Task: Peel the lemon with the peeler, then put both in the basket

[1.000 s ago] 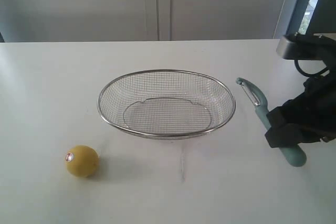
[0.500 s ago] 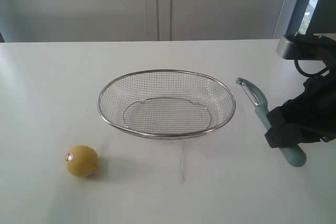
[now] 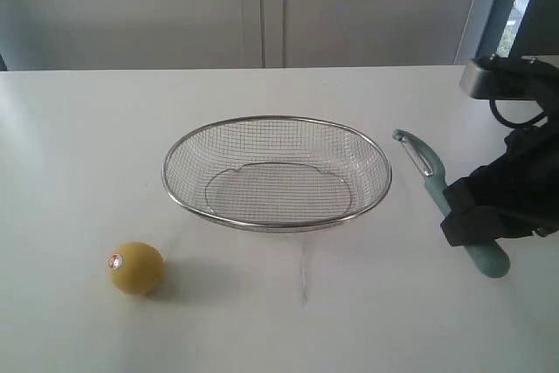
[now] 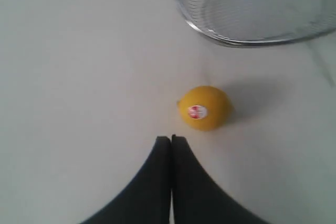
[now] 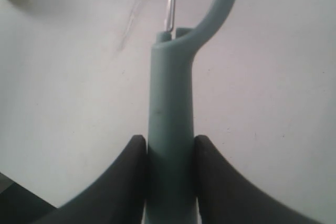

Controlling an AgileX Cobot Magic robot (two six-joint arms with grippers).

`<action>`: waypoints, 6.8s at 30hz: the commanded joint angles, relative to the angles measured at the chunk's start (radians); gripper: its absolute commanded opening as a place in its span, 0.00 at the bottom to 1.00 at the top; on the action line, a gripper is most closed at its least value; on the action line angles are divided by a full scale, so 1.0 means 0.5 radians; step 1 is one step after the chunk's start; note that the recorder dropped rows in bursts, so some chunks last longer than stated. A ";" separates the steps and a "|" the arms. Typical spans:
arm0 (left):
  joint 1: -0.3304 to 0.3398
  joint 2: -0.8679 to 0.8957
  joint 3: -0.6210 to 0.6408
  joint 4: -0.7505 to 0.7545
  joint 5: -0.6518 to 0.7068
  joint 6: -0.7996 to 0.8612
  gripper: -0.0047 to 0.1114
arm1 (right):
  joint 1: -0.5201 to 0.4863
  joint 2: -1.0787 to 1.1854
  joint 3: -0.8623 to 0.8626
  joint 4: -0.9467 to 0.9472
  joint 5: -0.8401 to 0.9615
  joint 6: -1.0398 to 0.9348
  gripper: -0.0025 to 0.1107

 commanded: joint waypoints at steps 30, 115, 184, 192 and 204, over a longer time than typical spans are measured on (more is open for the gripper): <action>-0.293 1.261 -0.389 -0.350 0.104 2.526 0.04 | -0.010 -0.014 0.006 0.009 -0.020 -0.024 0.02; -0.311 2.127 -0.389 -0.821 -0.144 3.392 0.86 | -0.010 -0.014 0.006 0.009 -0.025 -0.024 0.02; -0.428 1.544 -0.392 -0.945 0.031 2.820 0.04 | -0.010 -0.014 0.006 0.012 -0.024 -0.024 0.02; -0.428 1.526 -0.392 -1.705 0.630 2.820 0.04 | -0.010 -0.014 0.006 0.012 -0.024 -0.024 0.02; -0.428 1.526 -0.392 -2.106 0.877 2.820 0.04 | -0.010 -0.014 0.006 0.012 -0.024 -0.024 0.02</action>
